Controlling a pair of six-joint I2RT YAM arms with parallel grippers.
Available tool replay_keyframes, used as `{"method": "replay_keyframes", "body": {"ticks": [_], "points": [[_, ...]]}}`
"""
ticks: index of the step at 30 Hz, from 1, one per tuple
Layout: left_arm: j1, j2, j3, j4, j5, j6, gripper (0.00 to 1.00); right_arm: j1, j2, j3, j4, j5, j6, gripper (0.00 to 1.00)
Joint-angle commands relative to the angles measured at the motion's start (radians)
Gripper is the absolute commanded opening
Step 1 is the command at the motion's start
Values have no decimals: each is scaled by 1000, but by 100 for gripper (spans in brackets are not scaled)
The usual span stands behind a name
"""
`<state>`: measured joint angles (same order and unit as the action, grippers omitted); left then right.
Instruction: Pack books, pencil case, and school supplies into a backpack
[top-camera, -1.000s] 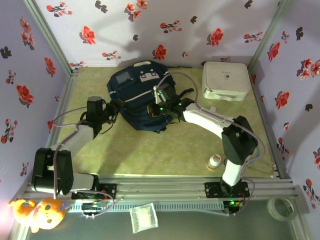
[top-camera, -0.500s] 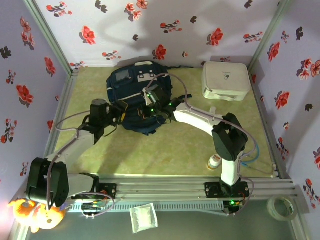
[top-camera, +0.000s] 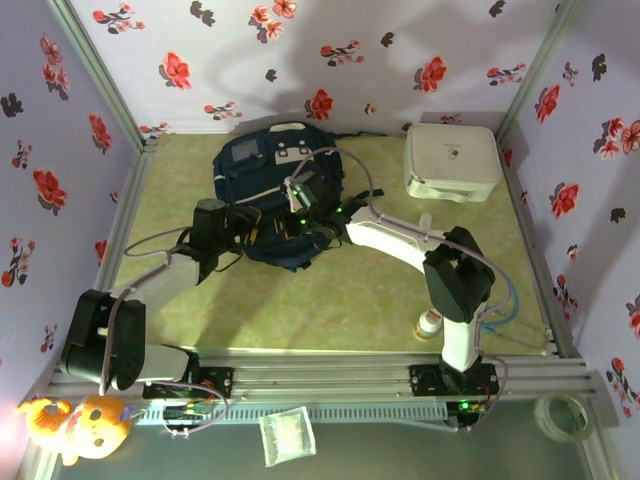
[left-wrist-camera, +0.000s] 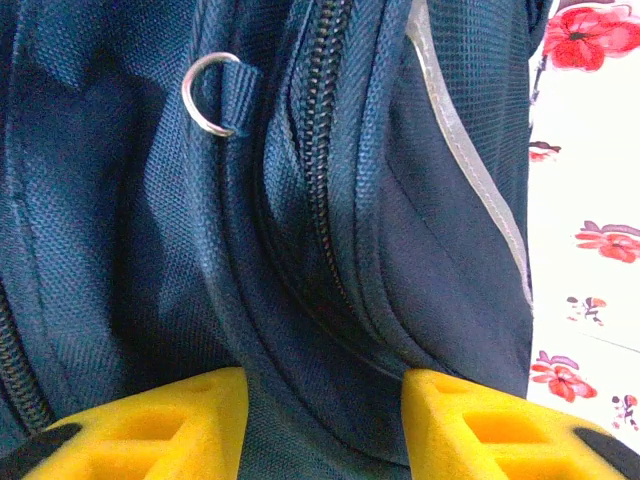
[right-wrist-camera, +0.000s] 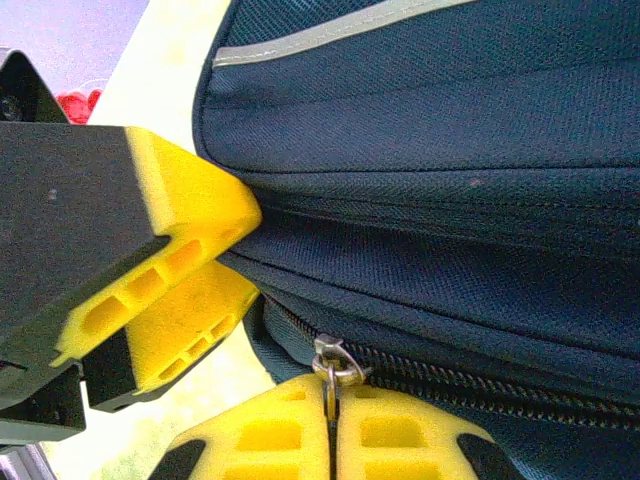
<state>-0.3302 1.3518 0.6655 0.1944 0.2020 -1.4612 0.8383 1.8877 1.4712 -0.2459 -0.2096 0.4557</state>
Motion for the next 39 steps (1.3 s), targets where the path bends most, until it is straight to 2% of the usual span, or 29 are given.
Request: {"method": "replay_keyframes", "body": {"ticks": [1, 4, 9, 12, 15, 20, 24, 28, 35, 39], "points": [[-6, 37, 9, 35, -24, 12, 41, 25, -8, 10, 57, -38, -4, 4], [-6, 53, 44, -11, -28, 67, 30, 25, -14, -3, 24, -13, -28, 5], [4, 54, 51, -34, -46, 107, 10, 16, -53, -58, -56, 146, -80, 5], [14, 45, 51, -50, -46, 125, 4, -15, -82, -102, -92, 232, -88, 7], [24, 29, 53, -86, -46, 157, 2, -71, -120, -165, -90, 266, -71, 9], [34, 10, 48, -129, -46, 185, 2, -167, -154, -222, -77, 237, -27, 9], [37, 3, 56, -154, -40, 214, 2, -176, -147, -201, -79, 220, -34, 7], [35, -11, 92, -223, -26, 293, 8, -173, -137, -179, -55, 146, -32, 5], [-3, -57, 217, -495, -69, 591, 40, -152, -128, -106, -9, -78, -15, 4], [-23, -49, 308, -623, -79, 762, 46, -124, -109, -54, -5, -129, -17, 4]]}}
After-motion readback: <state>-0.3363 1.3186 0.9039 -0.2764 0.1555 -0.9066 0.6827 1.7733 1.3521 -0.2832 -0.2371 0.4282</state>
